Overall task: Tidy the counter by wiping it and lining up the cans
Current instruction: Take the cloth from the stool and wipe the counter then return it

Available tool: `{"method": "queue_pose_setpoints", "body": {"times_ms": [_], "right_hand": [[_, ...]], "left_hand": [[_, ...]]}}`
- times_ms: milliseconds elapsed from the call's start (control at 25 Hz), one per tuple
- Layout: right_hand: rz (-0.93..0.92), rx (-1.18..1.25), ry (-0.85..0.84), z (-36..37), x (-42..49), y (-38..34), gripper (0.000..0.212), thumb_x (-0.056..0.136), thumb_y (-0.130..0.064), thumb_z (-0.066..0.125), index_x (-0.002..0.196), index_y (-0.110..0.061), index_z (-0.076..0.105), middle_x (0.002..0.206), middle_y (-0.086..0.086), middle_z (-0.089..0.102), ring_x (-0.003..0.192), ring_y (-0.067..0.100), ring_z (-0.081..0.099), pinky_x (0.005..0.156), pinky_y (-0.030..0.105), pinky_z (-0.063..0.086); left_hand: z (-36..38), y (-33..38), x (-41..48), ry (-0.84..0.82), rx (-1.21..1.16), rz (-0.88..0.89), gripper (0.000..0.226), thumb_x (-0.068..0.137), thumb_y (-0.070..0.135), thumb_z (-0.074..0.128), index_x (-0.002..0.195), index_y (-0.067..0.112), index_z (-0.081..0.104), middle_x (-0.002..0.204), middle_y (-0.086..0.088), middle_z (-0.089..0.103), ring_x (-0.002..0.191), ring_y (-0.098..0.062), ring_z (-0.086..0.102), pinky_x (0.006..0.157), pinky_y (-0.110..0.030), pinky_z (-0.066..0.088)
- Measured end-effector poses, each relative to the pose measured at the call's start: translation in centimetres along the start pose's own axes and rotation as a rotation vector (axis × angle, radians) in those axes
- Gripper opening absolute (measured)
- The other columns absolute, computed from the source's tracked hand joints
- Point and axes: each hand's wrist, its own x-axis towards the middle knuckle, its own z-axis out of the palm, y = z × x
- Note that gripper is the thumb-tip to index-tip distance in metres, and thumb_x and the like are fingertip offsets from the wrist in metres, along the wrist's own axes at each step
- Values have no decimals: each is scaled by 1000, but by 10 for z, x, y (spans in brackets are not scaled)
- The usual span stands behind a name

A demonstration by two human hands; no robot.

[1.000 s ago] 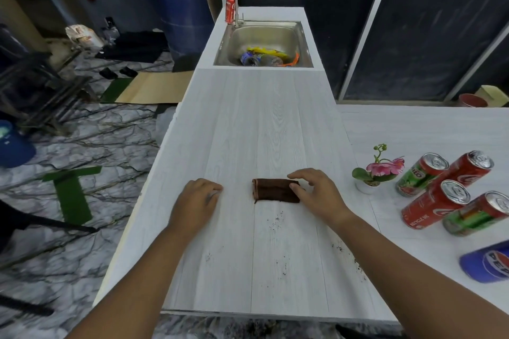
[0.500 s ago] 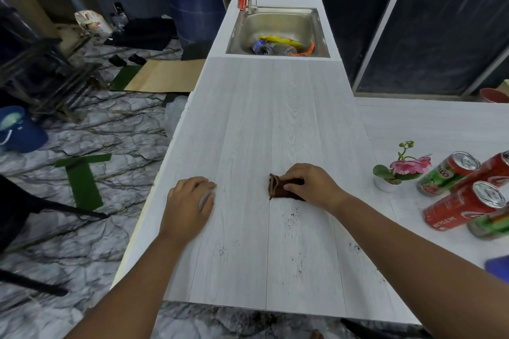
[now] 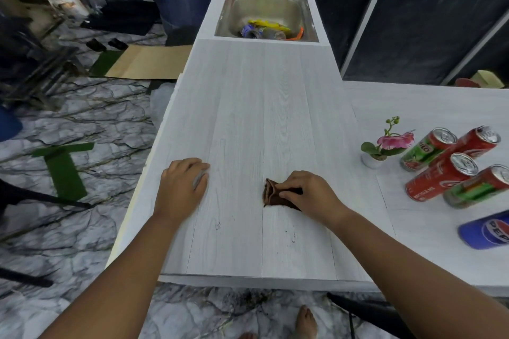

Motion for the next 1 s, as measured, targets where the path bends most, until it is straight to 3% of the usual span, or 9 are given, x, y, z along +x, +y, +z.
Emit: {"method": "queue_pose_setpoints", "body": {"times_ms": [200,400,560,720,840,1000], "right_hand": [[-55,-31,-28,14,-53,-10,24,95,-17,82,119,-22,85,103,-8,76,99,9,67,92,26,54],[-81,-50,-72,25,-92,-15,26,96,-16,81,121,-23,84,106,-7,77,101,11,65,91,25,53],[-30,55,-86,22,-97,-19,24,96,-11,80,117,-23,85,107,-12,76,103,4,68,95,22,53],[41,185,68,11,-66,-27,23,95,-9,80,114,-22,85,107,-13,76,104,4,71,93,15,51],[40,165,96,4,-19,-34,22,96,-10,80,114,-21,85,107,-11,76,103,4,70,91,11,48],[20,63,90,-1,57,-40,21,97,-12,78,115,-20,84,108,-9,75,103,6,69,92,12,48]], "left_hand": [[-3,1,-25,-56,-109,7,31,108,20,64,137,16,73,147,-4,65,140,-26,54,120,-38,39],[-13,11,-63,-88,-107,7,36,110,20,59,145,13,67,158,-8,58,151,-28,47,132,-47,24],[-18,14,-89,-87,-128,-20,37,111,23,58,146,16,67,160,-5,54,154,-24,44,133,-51,22],[-22,11,-81,-83,-84,8,40,107,39,56,139,20,71,151,-1,62,144,-24,54,124,-48,38],[-26,-3,-58,-97,1,32,51,102,52,51,139,22,70,150,-2,62,142,-24,55,119,-44,39],[-25,-19,-31,-91,9,-32,53,101,53,58,142,21,67,154,-4,59,147,-28,50,125,-55,35]]}}
